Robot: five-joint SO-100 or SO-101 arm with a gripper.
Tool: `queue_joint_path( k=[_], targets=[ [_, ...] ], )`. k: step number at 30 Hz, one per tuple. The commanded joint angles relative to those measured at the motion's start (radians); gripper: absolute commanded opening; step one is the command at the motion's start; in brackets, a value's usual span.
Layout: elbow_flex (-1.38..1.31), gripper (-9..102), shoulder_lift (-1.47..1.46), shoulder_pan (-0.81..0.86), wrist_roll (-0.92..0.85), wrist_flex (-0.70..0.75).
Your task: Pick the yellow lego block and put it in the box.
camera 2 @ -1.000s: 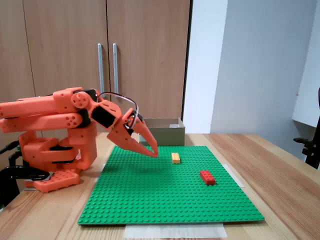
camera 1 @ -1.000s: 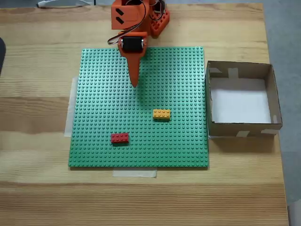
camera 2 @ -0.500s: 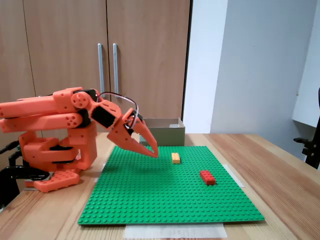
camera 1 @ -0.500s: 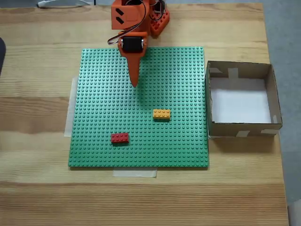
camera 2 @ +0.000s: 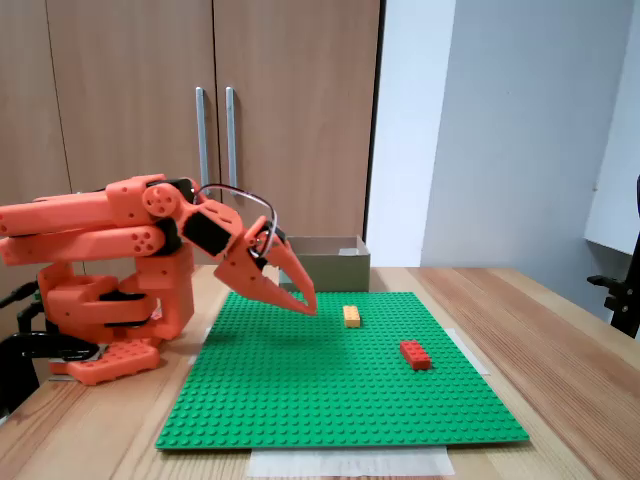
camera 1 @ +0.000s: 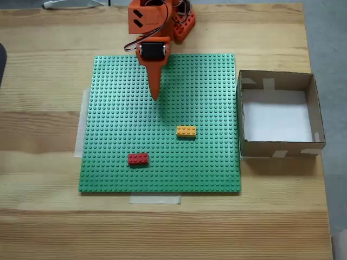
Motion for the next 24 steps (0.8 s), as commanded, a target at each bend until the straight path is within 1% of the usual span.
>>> queue_joint_path(
  k=[1,8,12,16,24],
  targets=[
    [0.009,-1,0.008,0.000,-0.003,0.002],
    [-0.008,-1,-0.009,-0.012,0.021,0.026],
    [-0.080,-1,-0.011,-0.018,0.044,0.120],
    [-0.186,-1,-0.064,-0.023,0.067,0.193],
    [-0.495,-1,-0.334,-0.054,0.049,0.336]
  ],
)
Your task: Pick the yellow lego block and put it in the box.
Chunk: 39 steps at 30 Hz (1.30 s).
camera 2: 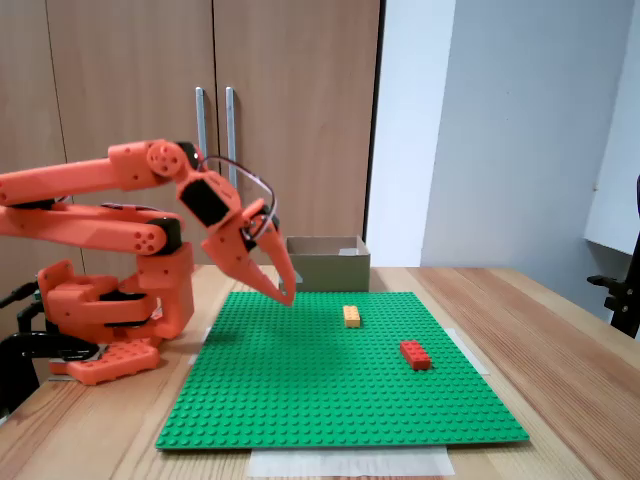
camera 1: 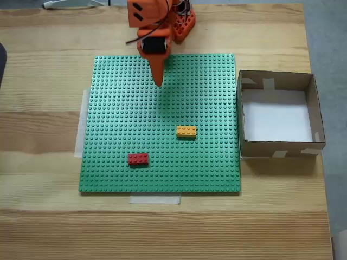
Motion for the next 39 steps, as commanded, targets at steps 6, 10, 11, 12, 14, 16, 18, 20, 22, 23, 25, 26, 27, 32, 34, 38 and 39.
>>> queue_joint_path(
  k=[6,10,11,12,14,16,18,20,22,23,25,26,27,32,34,38,39],
  targets=[
    [-0.371,-1,-0.321,-0.061,0.067,0.138],
    [-0.522,2,-0.489,-0.084,0.109,0.186],
    [-0.563,2,-0.532,-0.089,0.115,0.202],
    [-0.606,2,-0.577,-0.097,0.121,0.218],
    [-0.699,5,-0.666,-0.110,0.135,0.250],
    [-0.788,7,-0.753,-0.123,0.144,0.275],
    [-0.877,10,-0.842,-0.141,0.143,0.291],
    [-0.957,10,-0.922,-0.150,0.161,0.307],
    [-1.025,12,-0.996,-0.163,0.169,0.314],
    [-1.057,13,-1.029,-0.173,0.170,0.321],
    [-1.121,16,-1.094,-0.196,0.189,0.345],
    [-1.150,18,-1.124,-0.212,0.201,0.356],
    [-1.173,20,-1.150,-0.224,0.215,0.365],
    [-1.252,26,-1.253,-0.291,0.287,0.400],
    [-1.269,28,-1.285,-0.311,0.319,0.416],
    [-1.292,37,-1.385,-0.322,0.403,0.417],
    [-1.293,39,-1.401,-0.322,0.411,0.410]
  ],
)
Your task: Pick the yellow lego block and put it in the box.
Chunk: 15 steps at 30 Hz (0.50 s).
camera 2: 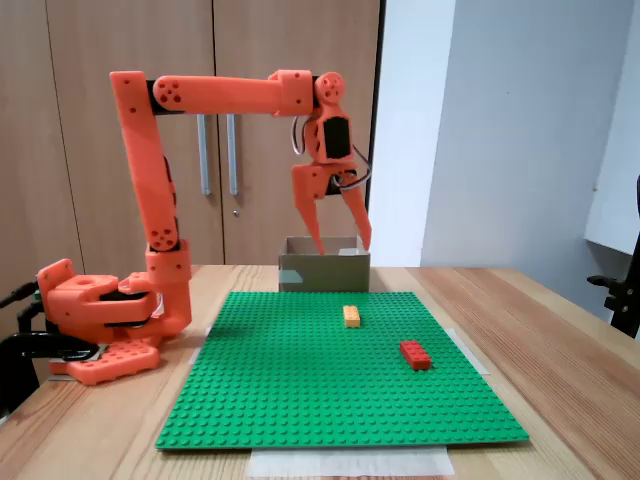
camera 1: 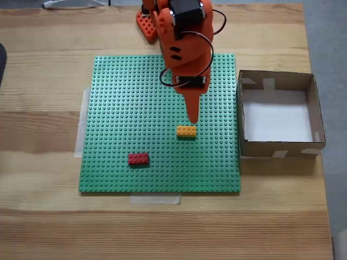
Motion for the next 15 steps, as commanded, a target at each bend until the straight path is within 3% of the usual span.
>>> queue_joint_path(
  k=[1,15],
  targets=[
    [-0.043,41,-0.049,-0.012,0.035,-0.021],
    [0.032,37,-0.186,0.011,-0.055,-0.178]
  ],
)
